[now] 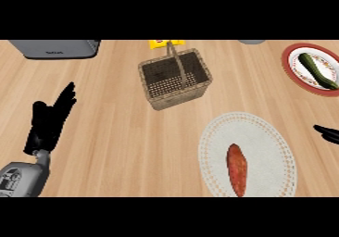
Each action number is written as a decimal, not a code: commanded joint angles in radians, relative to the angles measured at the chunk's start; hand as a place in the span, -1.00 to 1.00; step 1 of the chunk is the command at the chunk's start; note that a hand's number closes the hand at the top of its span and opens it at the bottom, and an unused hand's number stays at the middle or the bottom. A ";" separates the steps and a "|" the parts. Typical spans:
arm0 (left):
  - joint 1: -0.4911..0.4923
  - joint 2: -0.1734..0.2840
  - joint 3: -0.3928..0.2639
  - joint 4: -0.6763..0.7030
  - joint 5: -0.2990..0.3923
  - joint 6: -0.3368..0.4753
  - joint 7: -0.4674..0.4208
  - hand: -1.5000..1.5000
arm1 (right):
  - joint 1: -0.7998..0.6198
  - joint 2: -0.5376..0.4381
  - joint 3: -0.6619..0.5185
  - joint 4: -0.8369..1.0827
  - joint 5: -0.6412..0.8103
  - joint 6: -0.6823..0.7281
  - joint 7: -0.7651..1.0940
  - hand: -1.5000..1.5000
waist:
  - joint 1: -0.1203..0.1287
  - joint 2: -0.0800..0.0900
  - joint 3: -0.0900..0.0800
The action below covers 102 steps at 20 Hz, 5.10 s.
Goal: Pick the sweet potato from the placemat and place it in the basket
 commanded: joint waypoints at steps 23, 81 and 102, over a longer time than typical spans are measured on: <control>-0.069 -0.088 0.107 0.047 -0.089 -0.105 0.021 0.00 | 0.048 0.183 -0.111 -0.059 0.213 0.190 0.064 -1.00 | 0.015 0.002 0.002; -0.013 -0.258 0.184 0.037 -0.265 -0.153 -0.029 0.00 | -0.233 0.573 0.177 0.524 0.831 -0.276 -0.156 1.00 | 0.023 0.003 0.003; -0.137 -0.270 0.117 0.045 -0.262 -0.223 0.025 0.00 | -0.888 0.785 0.587 0.391 0.892 -0.216 1.198 1.00 | 0.201 0.017 0.001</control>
